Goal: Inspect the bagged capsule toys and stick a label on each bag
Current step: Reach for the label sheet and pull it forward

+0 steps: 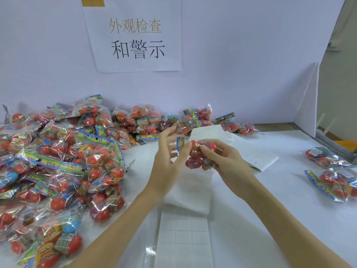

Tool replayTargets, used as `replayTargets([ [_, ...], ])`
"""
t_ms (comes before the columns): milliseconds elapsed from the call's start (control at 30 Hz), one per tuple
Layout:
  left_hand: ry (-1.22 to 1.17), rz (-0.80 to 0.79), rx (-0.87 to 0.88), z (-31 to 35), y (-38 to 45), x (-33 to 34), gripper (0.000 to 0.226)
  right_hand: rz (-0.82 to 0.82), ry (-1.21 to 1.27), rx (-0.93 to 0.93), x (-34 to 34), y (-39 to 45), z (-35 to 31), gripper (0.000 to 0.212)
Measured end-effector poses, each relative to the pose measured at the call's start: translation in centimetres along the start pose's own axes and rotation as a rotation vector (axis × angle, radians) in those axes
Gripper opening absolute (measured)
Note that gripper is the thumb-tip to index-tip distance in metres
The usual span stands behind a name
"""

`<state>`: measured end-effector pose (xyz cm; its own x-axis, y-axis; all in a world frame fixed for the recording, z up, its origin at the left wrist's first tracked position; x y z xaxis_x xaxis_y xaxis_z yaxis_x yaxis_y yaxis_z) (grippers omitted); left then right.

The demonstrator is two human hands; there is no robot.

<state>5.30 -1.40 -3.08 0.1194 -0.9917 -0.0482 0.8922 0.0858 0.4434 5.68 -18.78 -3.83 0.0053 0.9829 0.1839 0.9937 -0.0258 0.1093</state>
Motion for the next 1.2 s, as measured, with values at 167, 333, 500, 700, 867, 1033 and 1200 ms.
replayTargets([
  [167,-0.111,0.047,-0.253,-1.7,0.0,0.0,0.011,0.015,-0.092,0.029,0.2,0.0,0.1,0.028],
  [333,-0.162,0.086,-0.327,-2.4,-0.4,0.3,0.013,0.136,-0.271,-0.039,-0.4,0.3,0.4,0.032],
  [500,-0.289,0.075,-0.440,-2.6,-0.5,0.5,0.019,0.160,-0.282,-0.040,-0.5,0.4,0.4,0.035],
  [700,-0.401,0.065,-0.500,-2.8,-0.6,0.8,0.020,0.103,-0.161,0.050,-0.2,0.2,0.3,0.045],
  [867,-0.368,0.157,-0.439,-3.4,-0.4,0.5,0.023,0.082,-0.107,0.117,-0.3,0.3,0.3,0.050],
  [1033,-0.303,0.203,-0.407,-3.8,0.0,-0.2,0.034,0.022,-0.229,0.051,0.2,0.2,0.5,0.030],
  [1200,-0.156,0.040,-0.308,-3.8,0.2,0.4,0.025,0.139,-0.081,0.001,-0.3,0.2,0.4,0.021],
])
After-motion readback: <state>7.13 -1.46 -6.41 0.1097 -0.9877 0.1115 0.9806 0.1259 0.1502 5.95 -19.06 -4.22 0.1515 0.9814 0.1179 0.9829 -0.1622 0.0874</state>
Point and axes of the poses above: each hand's wrist, its own y-axis towards the middle knuckle, its own x-axis out of the palm, z = x × y, the point moved 4 cm from there along y, towards the middle knuckle, and after that the axes turned 7 degrees about z, right-handed, at the moved point
